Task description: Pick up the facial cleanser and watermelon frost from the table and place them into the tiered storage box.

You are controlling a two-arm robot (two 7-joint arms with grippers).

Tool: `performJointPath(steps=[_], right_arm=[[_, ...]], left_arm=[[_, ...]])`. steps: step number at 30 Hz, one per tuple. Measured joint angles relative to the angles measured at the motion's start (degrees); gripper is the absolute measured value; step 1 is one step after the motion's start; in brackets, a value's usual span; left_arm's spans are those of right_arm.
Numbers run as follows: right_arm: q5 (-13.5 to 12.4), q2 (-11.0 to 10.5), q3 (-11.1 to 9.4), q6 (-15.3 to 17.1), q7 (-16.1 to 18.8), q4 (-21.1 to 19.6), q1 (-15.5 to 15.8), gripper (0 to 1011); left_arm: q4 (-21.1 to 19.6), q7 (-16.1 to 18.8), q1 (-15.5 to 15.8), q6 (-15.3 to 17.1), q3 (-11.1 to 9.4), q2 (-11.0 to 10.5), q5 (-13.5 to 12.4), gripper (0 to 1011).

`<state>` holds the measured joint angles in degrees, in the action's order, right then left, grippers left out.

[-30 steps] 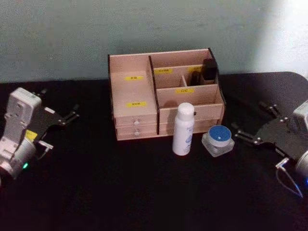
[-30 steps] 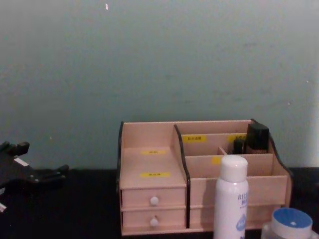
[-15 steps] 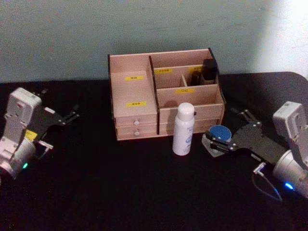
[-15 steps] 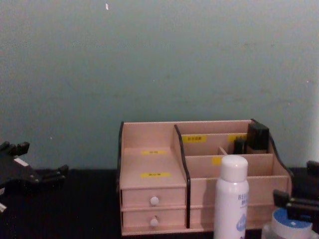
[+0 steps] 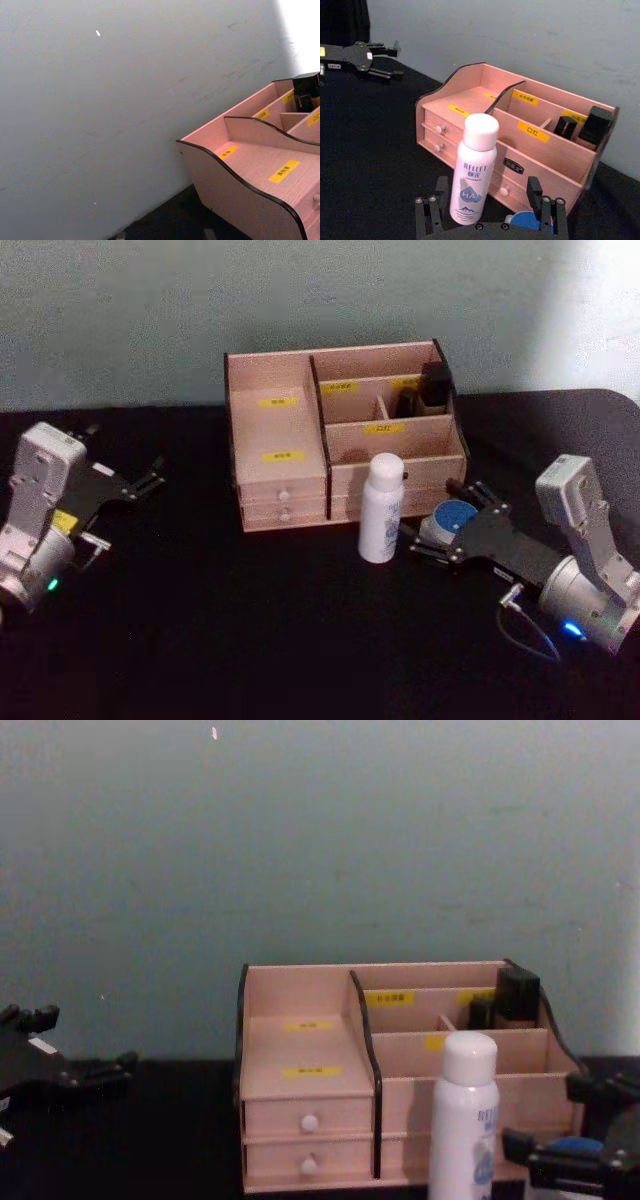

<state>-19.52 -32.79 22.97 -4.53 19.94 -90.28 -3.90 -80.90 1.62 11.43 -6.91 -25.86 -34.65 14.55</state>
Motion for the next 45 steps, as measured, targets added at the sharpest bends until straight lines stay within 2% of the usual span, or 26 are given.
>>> performJointPath(steps=[20, 31, 45], right_arm=[[1.96, 5.63, 0.79, 1.49, 4.42, 7.16, -4.62, 1003], [2.73, 8.8, 0.35, 1.54, 5.84, 10.89, -7.23, 1002], [3.18, 10.59, 0.21, 1.73, 6.87, 13.14, -8.85, 1003]], left_arm=[[0.0, 0.0, 0.0, 0.0, 0.0, 0.0, 0.0, 1001], [0.0, 0.0, 0.0, 0.0, 0.0, 0.0, 0.0, 1001], [0.0, 0.0, 0.0, 0.0, 0.0, 0.0, 0.0, 1001]])
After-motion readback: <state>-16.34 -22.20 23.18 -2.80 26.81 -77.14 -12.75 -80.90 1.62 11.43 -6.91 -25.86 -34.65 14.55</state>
